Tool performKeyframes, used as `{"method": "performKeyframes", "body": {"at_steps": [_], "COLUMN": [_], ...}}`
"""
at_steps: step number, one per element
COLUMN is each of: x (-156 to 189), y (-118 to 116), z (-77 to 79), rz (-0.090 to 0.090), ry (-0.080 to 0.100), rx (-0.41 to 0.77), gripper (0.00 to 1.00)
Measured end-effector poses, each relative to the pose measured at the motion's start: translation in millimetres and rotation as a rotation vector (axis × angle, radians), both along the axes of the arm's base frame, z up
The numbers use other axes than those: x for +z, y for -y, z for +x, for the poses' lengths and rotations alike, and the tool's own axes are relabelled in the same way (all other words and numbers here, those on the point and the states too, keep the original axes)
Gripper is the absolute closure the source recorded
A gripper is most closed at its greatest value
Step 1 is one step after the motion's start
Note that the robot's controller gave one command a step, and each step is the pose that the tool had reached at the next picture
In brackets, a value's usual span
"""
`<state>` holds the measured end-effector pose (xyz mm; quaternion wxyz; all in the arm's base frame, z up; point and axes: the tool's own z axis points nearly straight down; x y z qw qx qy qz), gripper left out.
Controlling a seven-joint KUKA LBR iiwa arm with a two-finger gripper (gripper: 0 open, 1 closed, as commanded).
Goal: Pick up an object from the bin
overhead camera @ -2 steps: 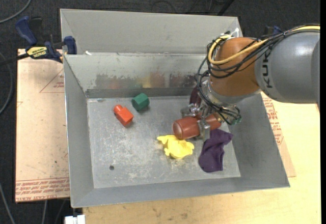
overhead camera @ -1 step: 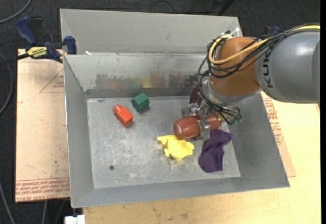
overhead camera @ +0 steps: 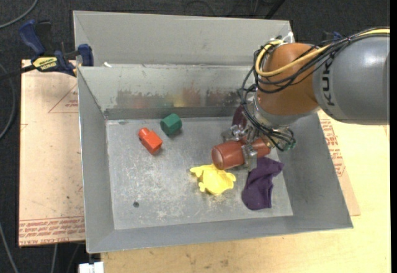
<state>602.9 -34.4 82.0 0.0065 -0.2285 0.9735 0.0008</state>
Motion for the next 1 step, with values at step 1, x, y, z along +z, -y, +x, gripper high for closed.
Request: {"method": "performKeyframes", "body": {"at_steps": [1], "x": [10.0], "y": [-0.3], "z": [-0.9], "rz": [0.0], "ry": [-0.004], "rx": [0.0], "gripper": [1.0]}}
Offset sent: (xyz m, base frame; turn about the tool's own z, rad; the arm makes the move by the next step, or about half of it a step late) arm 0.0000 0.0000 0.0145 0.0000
